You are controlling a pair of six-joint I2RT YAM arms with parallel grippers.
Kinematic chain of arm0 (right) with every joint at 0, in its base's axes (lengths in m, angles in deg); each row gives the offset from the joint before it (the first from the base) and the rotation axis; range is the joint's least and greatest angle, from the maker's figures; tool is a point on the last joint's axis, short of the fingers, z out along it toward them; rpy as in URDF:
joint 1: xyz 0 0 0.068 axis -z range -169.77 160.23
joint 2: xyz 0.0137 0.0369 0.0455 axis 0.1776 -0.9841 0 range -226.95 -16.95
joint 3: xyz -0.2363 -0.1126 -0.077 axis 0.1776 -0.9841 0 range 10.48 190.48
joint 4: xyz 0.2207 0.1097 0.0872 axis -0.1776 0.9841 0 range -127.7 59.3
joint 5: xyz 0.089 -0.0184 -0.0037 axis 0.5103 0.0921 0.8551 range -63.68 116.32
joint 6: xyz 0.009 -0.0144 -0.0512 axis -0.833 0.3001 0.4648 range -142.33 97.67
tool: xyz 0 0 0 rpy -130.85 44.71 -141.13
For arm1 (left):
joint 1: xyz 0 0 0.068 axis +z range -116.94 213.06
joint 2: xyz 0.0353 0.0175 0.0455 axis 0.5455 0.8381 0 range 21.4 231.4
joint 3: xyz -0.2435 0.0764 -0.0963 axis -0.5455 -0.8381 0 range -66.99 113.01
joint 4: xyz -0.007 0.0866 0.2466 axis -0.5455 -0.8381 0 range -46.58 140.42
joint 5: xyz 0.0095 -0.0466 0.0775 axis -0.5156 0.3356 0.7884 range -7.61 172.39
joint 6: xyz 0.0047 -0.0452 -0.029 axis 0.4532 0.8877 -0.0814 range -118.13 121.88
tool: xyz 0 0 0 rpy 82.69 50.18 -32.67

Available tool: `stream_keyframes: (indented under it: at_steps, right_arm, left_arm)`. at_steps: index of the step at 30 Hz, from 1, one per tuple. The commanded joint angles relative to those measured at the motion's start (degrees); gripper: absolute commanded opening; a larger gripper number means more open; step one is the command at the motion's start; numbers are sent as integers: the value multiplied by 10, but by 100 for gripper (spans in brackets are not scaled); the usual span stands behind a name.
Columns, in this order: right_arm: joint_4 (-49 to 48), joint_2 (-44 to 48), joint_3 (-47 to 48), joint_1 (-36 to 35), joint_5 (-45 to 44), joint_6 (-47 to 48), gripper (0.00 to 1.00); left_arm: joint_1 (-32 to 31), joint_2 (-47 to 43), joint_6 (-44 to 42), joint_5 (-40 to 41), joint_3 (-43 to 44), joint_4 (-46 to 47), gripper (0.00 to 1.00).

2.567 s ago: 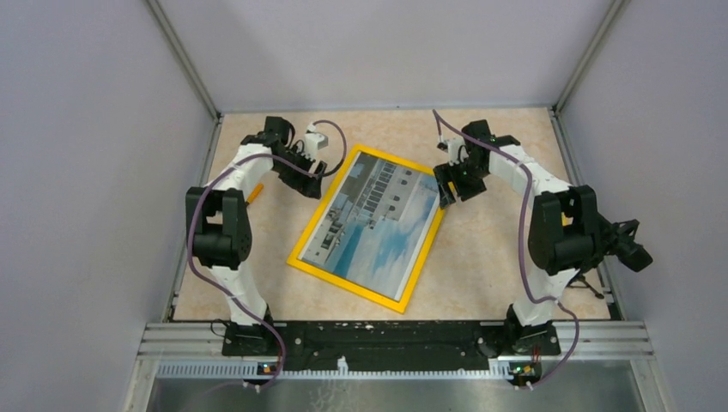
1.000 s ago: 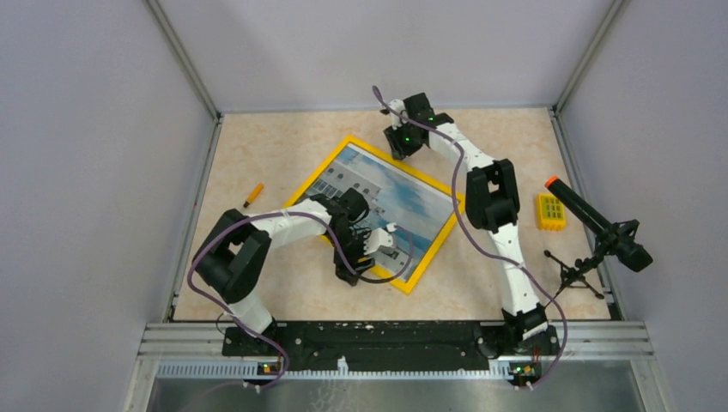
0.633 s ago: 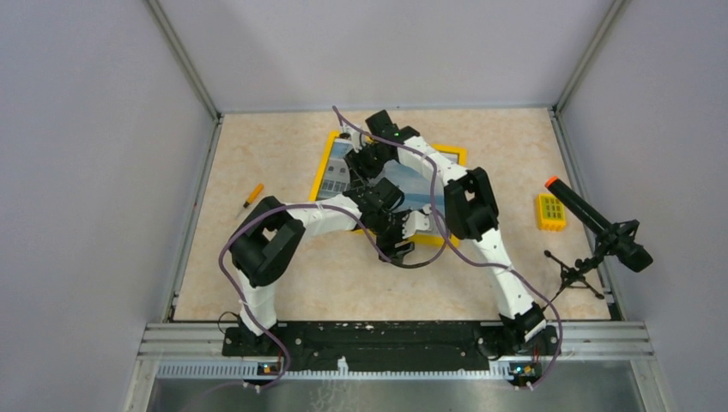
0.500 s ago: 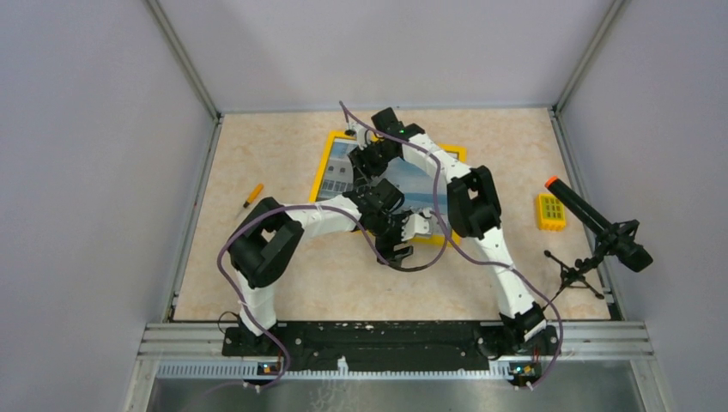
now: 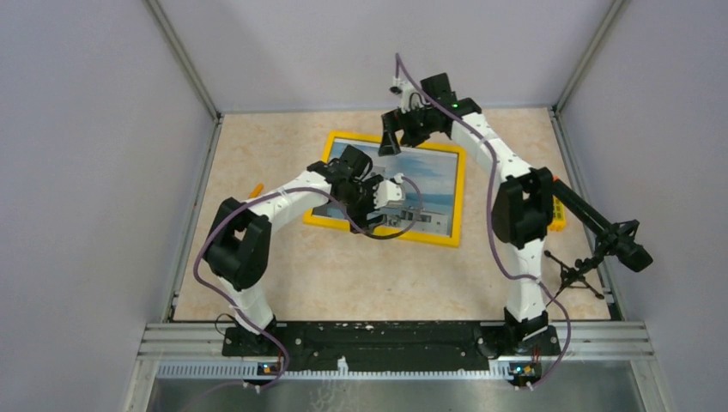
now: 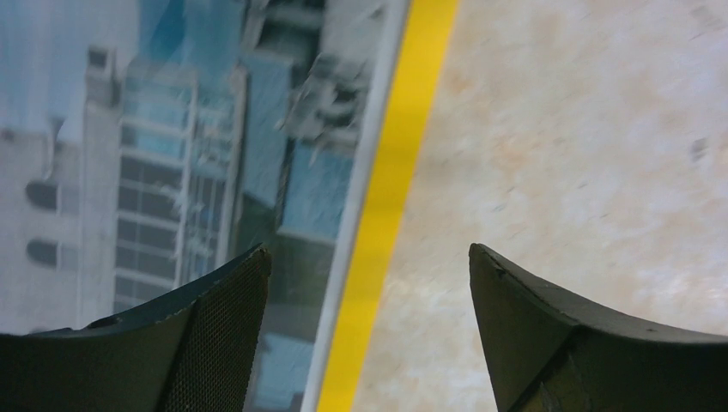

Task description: Take the photo out of the frame

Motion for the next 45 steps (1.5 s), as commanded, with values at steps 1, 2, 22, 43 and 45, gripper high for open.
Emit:
stream_keyframes:
  at_steps: [1,2,22,43,45]
  right_arm:
    - [2,75,-75,29,-25,-9,99]
    - [3,86,-94,37,-29,-9,99]
    - [34,181,-281,124,-38,6,98]
    - [23,226,-353,149,-89,-64,98]
    - [20,224,-370,160,-79,-68,98]
  left_arm:
    - [11,31,-58,68,32,-29,87]
    - [11,36,-63,77,32,-28,87]
    - [-67,-26,-20,109,-148,-69,44]
    - [-161,66,63,222,-67,60,61]
    - [-163,73,68,225,-71,65,55]
